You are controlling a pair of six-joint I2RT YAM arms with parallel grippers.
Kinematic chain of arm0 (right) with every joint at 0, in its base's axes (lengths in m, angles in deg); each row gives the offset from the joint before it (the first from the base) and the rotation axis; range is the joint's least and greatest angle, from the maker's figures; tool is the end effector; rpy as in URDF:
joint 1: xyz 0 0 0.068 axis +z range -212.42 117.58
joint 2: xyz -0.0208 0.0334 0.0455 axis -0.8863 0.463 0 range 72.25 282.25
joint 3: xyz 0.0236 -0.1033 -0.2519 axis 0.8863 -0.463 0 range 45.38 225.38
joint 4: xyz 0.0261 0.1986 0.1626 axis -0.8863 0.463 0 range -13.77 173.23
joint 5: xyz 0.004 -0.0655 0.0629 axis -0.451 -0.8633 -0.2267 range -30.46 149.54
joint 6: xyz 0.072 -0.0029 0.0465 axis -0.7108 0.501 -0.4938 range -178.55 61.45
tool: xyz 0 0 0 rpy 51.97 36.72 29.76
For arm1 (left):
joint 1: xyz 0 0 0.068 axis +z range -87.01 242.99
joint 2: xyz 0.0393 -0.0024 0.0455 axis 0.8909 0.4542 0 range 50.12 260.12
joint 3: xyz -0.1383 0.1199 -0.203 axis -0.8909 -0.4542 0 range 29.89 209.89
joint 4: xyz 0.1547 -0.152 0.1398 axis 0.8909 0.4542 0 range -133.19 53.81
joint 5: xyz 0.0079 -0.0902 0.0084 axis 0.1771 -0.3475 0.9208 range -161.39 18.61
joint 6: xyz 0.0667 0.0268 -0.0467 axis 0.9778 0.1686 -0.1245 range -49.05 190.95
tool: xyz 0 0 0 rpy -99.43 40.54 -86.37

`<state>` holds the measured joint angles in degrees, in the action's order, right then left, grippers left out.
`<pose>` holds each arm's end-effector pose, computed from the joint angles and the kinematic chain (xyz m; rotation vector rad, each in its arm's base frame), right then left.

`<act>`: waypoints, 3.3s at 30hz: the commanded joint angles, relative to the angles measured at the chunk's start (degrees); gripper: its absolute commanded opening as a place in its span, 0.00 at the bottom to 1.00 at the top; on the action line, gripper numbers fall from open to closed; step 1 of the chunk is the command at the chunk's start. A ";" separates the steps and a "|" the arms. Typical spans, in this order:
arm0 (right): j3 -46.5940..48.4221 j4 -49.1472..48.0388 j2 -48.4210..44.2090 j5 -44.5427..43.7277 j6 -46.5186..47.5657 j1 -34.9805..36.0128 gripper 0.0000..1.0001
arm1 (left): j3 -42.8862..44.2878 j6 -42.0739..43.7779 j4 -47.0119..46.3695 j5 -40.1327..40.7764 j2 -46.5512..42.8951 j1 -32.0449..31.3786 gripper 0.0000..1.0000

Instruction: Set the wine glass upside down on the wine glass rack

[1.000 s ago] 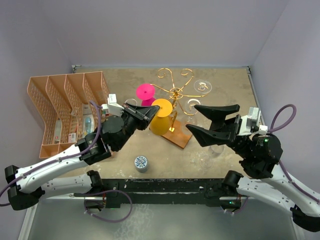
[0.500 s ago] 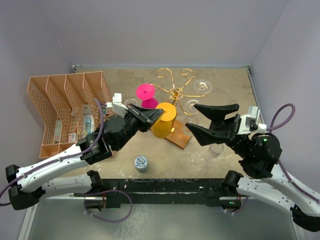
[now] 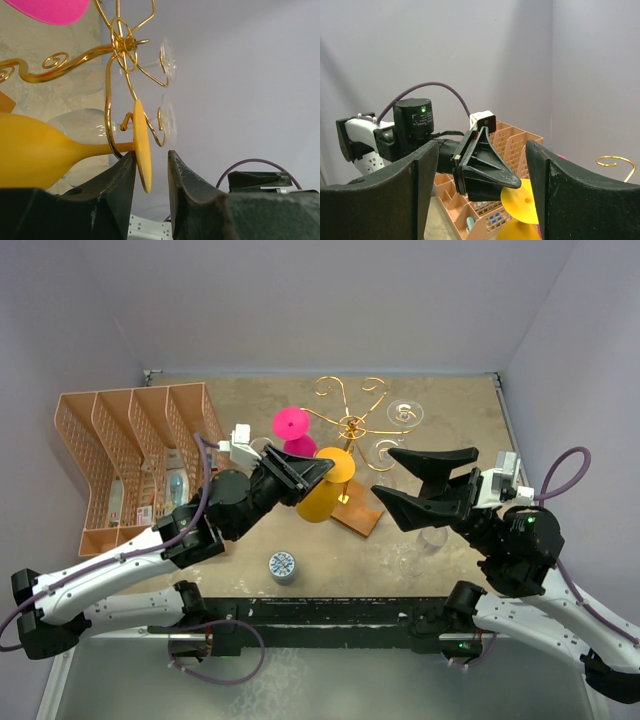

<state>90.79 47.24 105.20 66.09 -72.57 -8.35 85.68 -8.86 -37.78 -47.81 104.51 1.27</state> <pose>0.0707 0.1124 0.4667 -0.4155 0.8064 1.1599 0.1445 -0.2047 0.3845 -0.6446 1.7655 -1.4970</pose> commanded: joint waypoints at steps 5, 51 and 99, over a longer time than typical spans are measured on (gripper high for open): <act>0.53 -0.89 -0.45 -1.61 -1.46 0.24 0.72 | 1.11 2.30 2.15 -4.28 -1.21 0.11 0.40; 13.07 33.33 -5.39 -56.51 -18.48 0.25 0.64 | 23.65 69.89 -6.99 -36.05 28.60 -12.49 0.47; 8.38 41.25 -15.90 -64.64 -28.97 0.25 0.61 | 44.51 67.36 18.34 -23.13 51.52 -15.27 0.00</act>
<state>99.29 89.69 89.20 3.03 -100.37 -8.35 128.06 57.25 -20.79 -71.99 158.06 -13.52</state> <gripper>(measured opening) 0.612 0.036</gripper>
